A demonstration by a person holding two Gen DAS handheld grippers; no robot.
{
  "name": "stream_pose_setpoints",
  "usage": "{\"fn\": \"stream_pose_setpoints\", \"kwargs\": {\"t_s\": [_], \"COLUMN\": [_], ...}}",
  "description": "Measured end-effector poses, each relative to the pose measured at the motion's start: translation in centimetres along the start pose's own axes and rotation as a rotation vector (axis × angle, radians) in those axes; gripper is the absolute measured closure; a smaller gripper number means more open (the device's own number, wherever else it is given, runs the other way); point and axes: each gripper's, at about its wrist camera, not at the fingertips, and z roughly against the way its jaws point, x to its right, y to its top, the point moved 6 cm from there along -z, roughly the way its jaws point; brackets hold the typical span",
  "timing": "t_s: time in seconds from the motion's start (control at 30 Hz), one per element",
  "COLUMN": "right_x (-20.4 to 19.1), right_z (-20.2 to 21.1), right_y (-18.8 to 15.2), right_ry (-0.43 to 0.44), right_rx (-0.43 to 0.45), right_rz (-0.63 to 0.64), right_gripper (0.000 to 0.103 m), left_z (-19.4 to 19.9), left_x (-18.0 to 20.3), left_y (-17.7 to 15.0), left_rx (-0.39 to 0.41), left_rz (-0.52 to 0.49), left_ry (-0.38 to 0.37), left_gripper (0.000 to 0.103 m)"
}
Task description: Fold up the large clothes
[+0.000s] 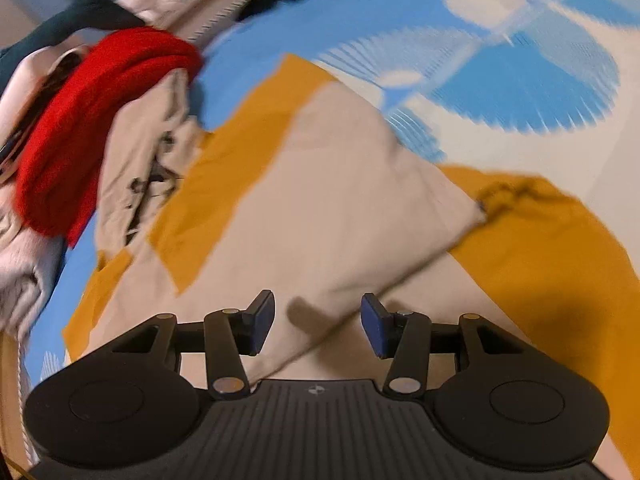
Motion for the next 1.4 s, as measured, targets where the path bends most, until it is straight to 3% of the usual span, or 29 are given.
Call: {"fn": "stream_pose_setpoints", "kwargs": {"t_s": [0.33, 0.5, 0.83, 1.0, 1.07, 1.23, 1.4], "right_x": [-2.8, -3.3, -3.8, -4.1, -4.4, -6.3, -8.8], "right_z": [0.5, 1.2, 3.1, 3.6, 4.0, 5.3, 6.9], "right_y": [-0.7, -0.7, -0.1, 0.0, -0.2, -1.7, -3.3], "right_ry": [-0.102, -0.097, -0.089, -0.105, -0.113, -0.107, -0.065], "right_rx": [0.034, 0.041, 0.070, 0.099, 0.119, 0.176, 0.241], "right_rz": [0.281, 0.317, 0.376, 0.390, 0.408, 0.483, 0.569], "right_gripper": [0.053, 0.053, 0.053, 0.053, 0.053, 0.053, 0.054], "left_z": [-2.7, -6.2, -0.7, 3.3, 4.5, 6.2, 7.4], "left_x": [-0.9, -2.3, -0.4, 1.6, 1.8, 1.7, 0.2], "left_y": [-0.5, -3.0, 0.7, 2.9, 3.6, 4.3, 4.4], "left_rx": [-0.021, -0.164, -0.029, 0.081, 0.108, 0.124, 0.134], "left_rz": [-0.018, -0.010, -0.017, -0.067, -0.069, -0.040, -0.041], "left_ry": [0.004, 0.047, 0.019, 0.000, -0.001, -0.043, -0.041], "left_gripper": [0.064, 0.063, 0.059, 0.047, 0.046, 0.046, 0.033]}}
